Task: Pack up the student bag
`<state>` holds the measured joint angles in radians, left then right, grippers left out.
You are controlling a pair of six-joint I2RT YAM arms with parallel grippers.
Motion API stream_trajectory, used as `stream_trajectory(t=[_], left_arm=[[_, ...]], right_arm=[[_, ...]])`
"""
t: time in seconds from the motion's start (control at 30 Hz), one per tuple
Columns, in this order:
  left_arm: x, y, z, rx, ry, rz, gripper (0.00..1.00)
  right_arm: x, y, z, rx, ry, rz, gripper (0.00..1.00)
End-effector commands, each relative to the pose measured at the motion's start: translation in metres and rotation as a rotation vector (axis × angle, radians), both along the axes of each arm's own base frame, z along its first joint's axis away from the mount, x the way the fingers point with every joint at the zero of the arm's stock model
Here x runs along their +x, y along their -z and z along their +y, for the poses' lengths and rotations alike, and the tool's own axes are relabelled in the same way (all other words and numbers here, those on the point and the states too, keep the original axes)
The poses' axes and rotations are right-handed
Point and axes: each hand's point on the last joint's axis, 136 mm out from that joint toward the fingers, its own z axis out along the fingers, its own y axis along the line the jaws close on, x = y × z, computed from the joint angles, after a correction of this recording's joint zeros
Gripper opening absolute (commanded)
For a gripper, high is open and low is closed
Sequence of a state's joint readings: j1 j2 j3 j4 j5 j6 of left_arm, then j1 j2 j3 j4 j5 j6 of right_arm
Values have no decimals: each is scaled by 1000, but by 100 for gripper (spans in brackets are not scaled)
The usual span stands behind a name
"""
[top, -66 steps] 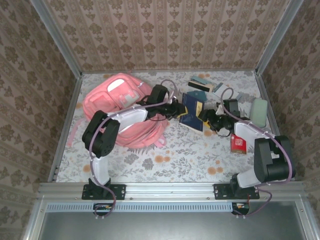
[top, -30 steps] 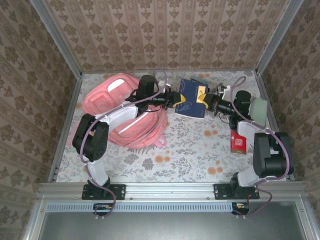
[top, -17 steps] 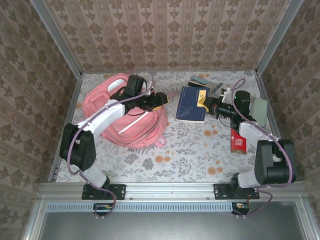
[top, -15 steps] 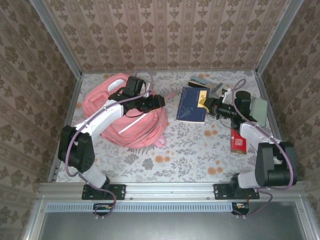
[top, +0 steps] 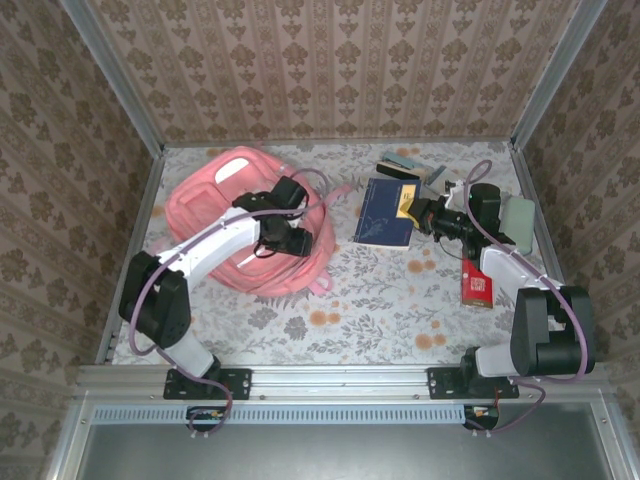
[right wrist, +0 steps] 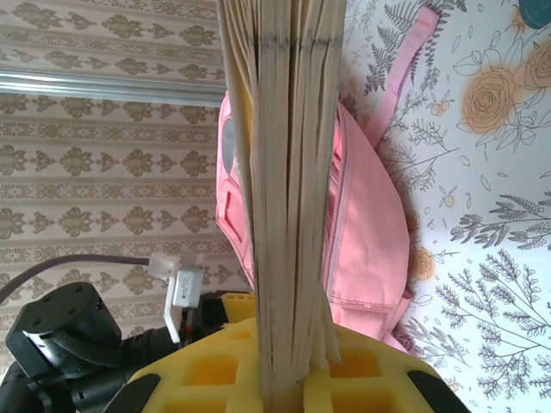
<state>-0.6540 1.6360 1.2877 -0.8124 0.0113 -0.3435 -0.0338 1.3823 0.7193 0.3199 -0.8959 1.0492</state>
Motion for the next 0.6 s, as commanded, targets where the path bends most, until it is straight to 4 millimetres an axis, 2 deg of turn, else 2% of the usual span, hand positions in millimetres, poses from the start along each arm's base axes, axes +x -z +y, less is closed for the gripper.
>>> stream_trajectory(t=[0.0, 0.13, 0.27, 0.4, 0.57], left_arm=[[-4, 17, 17, 139, 48, 16, 56], [2, 25, 18, 224, 62, -2, 56], [13, 24, 18, 242, 53, -32, 54], [15, 21, 4, 180, 78, -19, 51], [4, 14, -18, 50, 125, 16, 43]], right_arm=[[0, -9, 3, -9, -12, -40, 0], [-2, -8, 5, -6, -15, -40, 0], [-3, -8, 6, -6, -17, -38, 0], [-4, -7, 6, -6, -16, -36, 0], [-4, -5, 6, -8, -14, -32, 0]])
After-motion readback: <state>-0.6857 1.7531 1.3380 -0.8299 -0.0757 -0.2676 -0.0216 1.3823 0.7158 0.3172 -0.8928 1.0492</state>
